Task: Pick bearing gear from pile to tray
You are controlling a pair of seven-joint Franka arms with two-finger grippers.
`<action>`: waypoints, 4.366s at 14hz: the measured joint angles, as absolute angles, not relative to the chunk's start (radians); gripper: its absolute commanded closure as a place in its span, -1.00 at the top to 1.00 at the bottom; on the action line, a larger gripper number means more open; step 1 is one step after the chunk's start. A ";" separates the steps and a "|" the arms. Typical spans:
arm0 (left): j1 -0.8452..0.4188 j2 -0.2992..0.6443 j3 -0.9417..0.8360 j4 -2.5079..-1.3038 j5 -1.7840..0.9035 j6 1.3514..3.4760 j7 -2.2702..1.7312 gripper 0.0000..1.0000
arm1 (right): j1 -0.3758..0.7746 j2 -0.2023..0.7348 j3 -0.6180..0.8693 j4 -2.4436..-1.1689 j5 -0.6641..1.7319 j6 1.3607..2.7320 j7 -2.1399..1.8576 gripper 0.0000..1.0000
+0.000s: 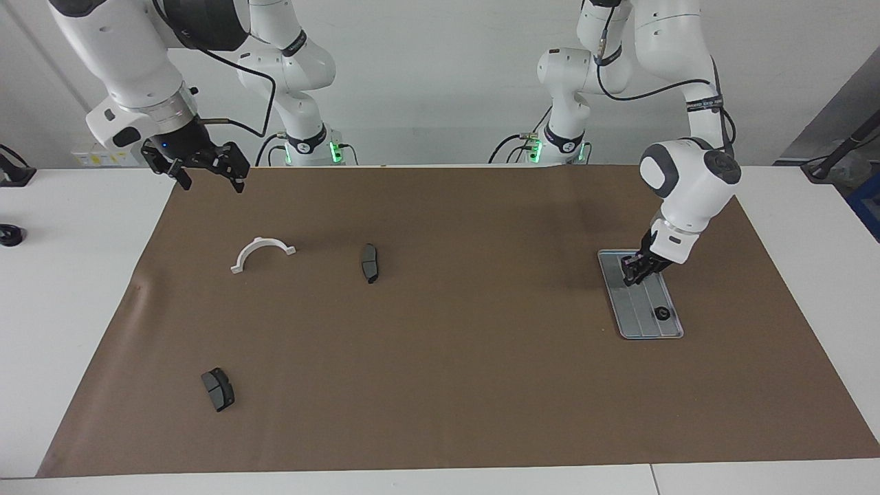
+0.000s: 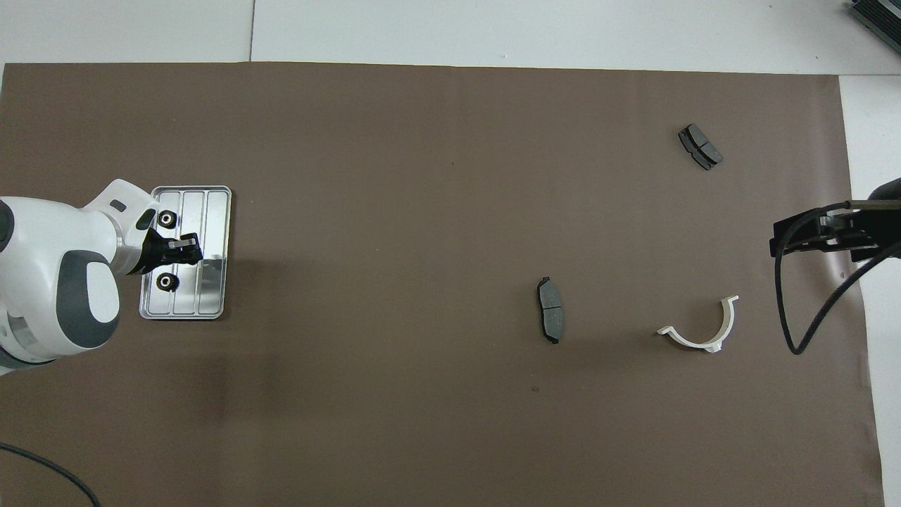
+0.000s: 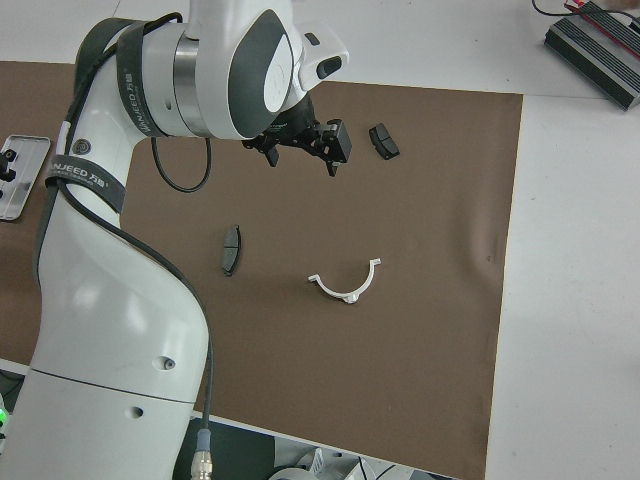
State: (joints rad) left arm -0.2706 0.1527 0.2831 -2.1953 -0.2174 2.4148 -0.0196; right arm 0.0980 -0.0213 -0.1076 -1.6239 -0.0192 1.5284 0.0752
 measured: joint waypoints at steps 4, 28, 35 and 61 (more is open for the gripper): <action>-0.271 0.156 0.279 -2.203 -0.217 2.425 -0.028 1.00 | 0.099 -0.045 -0.105 -1.617 -0.019 1.528 0.075 1.00; -0.269 0.062 0.289 -1.495 -0.042 1.524 -0.004 1.00 | 0.099 -0.079 -0.105 -1.615 -0.019 1.529 0.075 1.00; -0.197 0.049 0.223 -1.495 -0.042 1.511 0.032 1.00 | 0.098 -0.082 -0.105 -1.615 -0.019 1.529 0.075 1.00; -0.042 -0.045 0.043 -1.570 0.021 1.530 0.036 1.00 | 0.099 -0.083 -0.105 -1.615 -0.019 1.529 0.075 1.00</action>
